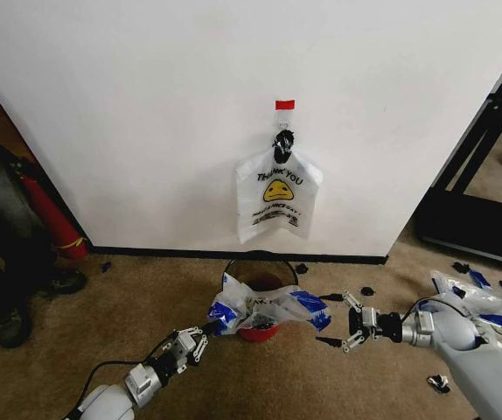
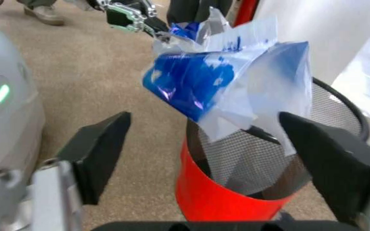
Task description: Pick up the garbage bag from the wall and place it over the trash bin.
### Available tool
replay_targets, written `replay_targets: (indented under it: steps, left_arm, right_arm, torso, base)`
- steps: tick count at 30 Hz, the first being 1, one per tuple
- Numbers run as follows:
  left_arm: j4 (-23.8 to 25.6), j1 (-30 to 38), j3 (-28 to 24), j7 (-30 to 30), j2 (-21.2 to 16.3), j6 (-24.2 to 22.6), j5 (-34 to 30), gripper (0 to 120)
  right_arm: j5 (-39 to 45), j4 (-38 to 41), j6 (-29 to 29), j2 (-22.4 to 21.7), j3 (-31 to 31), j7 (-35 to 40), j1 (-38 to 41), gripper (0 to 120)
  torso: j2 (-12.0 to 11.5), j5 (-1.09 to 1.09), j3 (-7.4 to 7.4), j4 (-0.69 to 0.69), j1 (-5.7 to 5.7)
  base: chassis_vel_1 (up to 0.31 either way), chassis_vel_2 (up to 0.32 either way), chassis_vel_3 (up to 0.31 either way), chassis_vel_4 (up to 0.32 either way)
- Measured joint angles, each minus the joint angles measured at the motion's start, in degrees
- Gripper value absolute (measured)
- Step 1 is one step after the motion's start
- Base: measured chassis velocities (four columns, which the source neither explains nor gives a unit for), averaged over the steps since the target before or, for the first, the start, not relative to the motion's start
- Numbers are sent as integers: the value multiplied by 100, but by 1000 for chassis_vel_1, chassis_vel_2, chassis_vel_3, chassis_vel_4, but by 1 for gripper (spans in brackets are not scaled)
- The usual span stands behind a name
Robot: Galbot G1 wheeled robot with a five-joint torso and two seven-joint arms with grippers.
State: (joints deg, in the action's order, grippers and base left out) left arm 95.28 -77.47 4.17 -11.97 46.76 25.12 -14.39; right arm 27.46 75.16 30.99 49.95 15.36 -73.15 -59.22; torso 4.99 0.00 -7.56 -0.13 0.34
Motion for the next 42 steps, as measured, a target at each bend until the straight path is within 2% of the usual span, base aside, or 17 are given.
replay_targets:
  steps: [1, 3, 6, 8, 11, 13, 14, 15, 20, 22, 25, 27, 34, 42]
  left_arm:
    - [-3, 0, 2, 7, -4, 0, 0, 0]
    - [-8, 1, 2, 12, -4, 0, 0, 0]
    - [-18, 8, 2, 16, -6, -1, 0, 0]
    - [-27, 23, 3, 19, -10, -1, 0, 0]
    - [-35, 38, 2, 21, -12, -1, 0, 0]
    - [-48, 61, -4, 23, -13, -2, -2, 0]
    - [-49, 63, -5, 23, -13, -2, -2, 0]
    - [-56, 73, -15, 23, -13, -3, -3, 0]
    - [-78, 84, -35, 23, -6, -3, -4, 0]
    - [-88, 85, -42, 23, -6, -2, -3, 0]
    - [-97, 87, -43, 21, -7, 0, -2, 0]
    - [-109, 90, -44, 19, -8, 5, -1, 0]
    - [-115, 86, -46, 9, -22, 18, 14, 0]
    - [-268, 168, -130, 4, 90, 34, 104, 0]
  right_arm:
    - [-4, 0, -17, 18, -13, -16, 7, 80]
    - [-6, -4, -31, 27, -16, -30, 22, 76]
    - [-9, -16, -46, 29, -27, -42, 45, 65]
    - [1, -7, -53, 7, -29, -44, 51, 53]
    - [17, 31, -60, -30, -21, -46, 44, 46]
    - [59, 100, -85, -96, 6, -48, 17, 36]
    - [62, 106, -86, -102, 9, -48, 15, 36]
    - [83, 139, -97, -135, 19, -49, -5, 30]
    - [95, 173, -104, -181, 45, -59, -50, 23]
    - [125, 200, -110, -200, 54, -61, -93, 14]
    - [146, 213, -124, -207, 54, -61, -112, 10]
    - [141, 210, -132, -205, 54, -70, -116, 0]
    - [-95, 11, -177, -171, 48, -204, -28, 0]
    - [-541, -400, -119, 117, -2, 43, 232, 0]
  torso:
    - [0, 0, 0, 0, 0]
    - [0, 0, 0, 0, 0]
    - [0, -1, 0, 0, 0]
    - [0, 0, 0, 0, 0]
    - [0, 0, 0, 0, 0]
    - [0, -1, 0, 0, 0]
    - [0, -1, 0, 0, 0]
    - [0, -1, 0, 0, 0]
    - [0, -1, 0, 0, 0]
    - [0, 0, 0, 0, 0]
    - [0, -1, 0, 0, 0]
    - [0, 0, 0, 0, 0]
    - [0, -1, 0, 0, 0]
    - [0, 0, 0, 0, 0]
  base:
    - [0, 0, 0, 0]
    - [0, 0, 0, 0]
    - [0, 0, 0, 0]
    - [0, 0, 0, 0]
    - [0, 0, 0, 0]
    - [0, 0, 0, 0]
    - [0, 0, 0, 0]
    - [0, 0, 0, 0]
    - [0, 0, 0, 0]
    - [0, 0, 0, 0]
    - [0, 0, 0, 0]
    - [0, 0, 0, 0]
    - [0, 0, 0, 0]
    - [0, 0, 0, 0]
